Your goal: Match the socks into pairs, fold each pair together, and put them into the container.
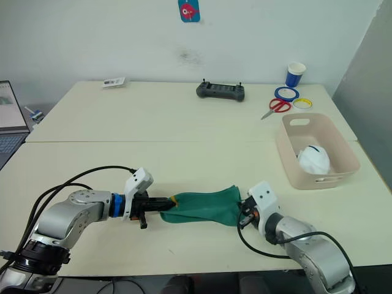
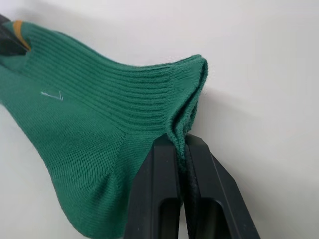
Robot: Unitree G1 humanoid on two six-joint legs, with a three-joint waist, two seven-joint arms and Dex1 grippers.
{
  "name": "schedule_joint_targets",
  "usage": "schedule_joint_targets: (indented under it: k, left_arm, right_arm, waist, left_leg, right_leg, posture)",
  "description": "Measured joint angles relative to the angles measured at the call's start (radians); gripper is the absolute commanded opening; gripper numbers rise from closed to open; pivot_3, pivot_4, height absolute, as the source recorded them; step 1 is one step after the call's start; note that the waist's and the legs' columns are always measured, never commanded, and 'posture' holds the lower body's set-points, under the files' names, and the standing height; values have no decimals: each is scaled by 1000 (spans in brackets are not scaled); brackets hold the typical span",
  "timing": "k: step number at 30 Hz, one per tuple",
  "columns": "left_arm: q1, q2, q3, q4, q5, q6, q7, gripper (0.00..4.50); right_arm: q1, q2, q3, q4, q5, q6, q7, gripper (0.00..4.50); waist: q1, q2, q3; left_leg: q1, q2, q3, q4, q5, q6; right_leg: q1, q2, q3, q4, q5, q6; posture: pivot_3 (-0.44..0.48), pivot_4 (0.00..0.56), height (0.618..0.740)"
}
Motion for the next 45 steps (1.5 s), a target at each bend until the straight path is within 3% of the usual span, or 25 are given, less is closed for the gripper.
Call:
schedule_joint_targets:
  k: [2, 3, 6, 12, 15, 18, 20, 23, 27, 33, 39, 45]
  left_arm:
    - [5, -2, 1, 0, 0, -4, -1, 0]
    - [6, -5, 4, 0, -2, -2, 0, 0]
    - [12, -26, 19, 9, 0, -7, 17, 730]
    - [30, -36, 48, 12, 9, -63, 41, 2595]
    - [19, -34, 82, 20, 9, -69, 45, 2637]
    - [-9, -13, 108, 23, 6, -69, 30, 2637]
    - [-42, 13, 129, 31, -1, -79, -3, 2254]
    - [-82, 45, 137, 15, -13, -94, -70, 1439]
    - [-74, 46, 39, -87, 1, -137, -147, 59]
    - [-60, -42, -88, -117, 68, -180, -129, 0]
    - [-58, -89, -151, -25, 166, -223, -83, 0]
    - [-24, -88, -152, -7, 186, -275, -61, 0]
  right_arm:
    - [-1, 8, 0, 8, 0, 17, -8, 24]
    - [0, 11, -1, 9, 1, 24, -9, 284]
    - [1, 12, -8, 9, -1, 28, -12, 1182]
    - [36, 5, -60, -46, 3, 29, -12, 3337]
    - [50, -14, -80, -92, 2, 20, -7, 4413]
    - [50, -25, -100, -149, 14, -7, 17, 4488]
    - [40, -34, -104, -175, 22, -27, 37, 4500]
    - [4, -35, -93, -164, 15, -63, 54, 3557]
    - [-88, -23, 11, -65, -36, -117, 75, 2039]
    - [-164, 26, 157, 95, -70, -147, 133, 22]
    - [-172, 45, 243, 201, -101, -147, 177, 22]
    - [-104, -23, 209, 150, -106, -141, 187, 22]
  waist:
    - [0, 0, 0]
    - [0, 0, 0]
    - [1, 0, 0]
    - [1, 0, 0]
    - [1, 0, 0]
    - [1, 0, 0]
    - [1, 0, 0]
    - [-1, 0, 0]
    - [-2, 0, 0]
    - [0, 0, 0]
    - [0, 0, 0]
    - [1, 0, -2]
  left_leg:
    - [0, 0, 0, 0, 0, 0]
    - [0, 0, 0, 0, 0, 0]
    - [0, 0, 0, 0, 0, 0]
    - [0, 0, 0, 0, 0, 0]
    - [0, 0, 0, 0, 0, 0]
    - [0, 0, 0, 0, 0, 0]
    - [0, 0, 0, 0, 0, 0]
    - [1, 0, 0, 0, 0, 0]
    - [1, 0, 1, 0, 0, 0]
    - [0, 0, 0, 1, 0, 0]
    - [1, 0, 0, 1, 0, 0]
    - [2, 0, 0, 1, 0, 0]
  right_leg:
    - [0, 0, 0, 0, 0, 0]
    - [0, 0, 0, 0, 0, 0]
    - [0, 0, 0, 0, 0, 0]
    - [0, 0, 0, 1, 0, 0]
    - [0, 0, 0, 1, 0, 0]
    - [0, 0, -1, 1, 0, 0]
    - [0, 0, -1, 1, 0, 0]
    - [1, 0, 0, 1, 0, 0]
    - [1, 0, 0, 1, 0, 0]
    - [1, 0, 0, 1, 0, 0]
    - [1, 0, 0, 1, 0, 0]
    - [2, 0, 0, 1, 0, 0]
  posture:
    - [0, 150, 740]
    - [0, 150, 740]
    - [0, 150, 740]
    - [0, 150, 740]
    - [0, 150, 740]
    - [0, 150, 740]
    - [0, 150, 740]
    - [0, 150, 740]
    - [0, 150, 740]
    - [0, 150, 740]
    - [0, 150, 740]
    - [0, 150, 740]
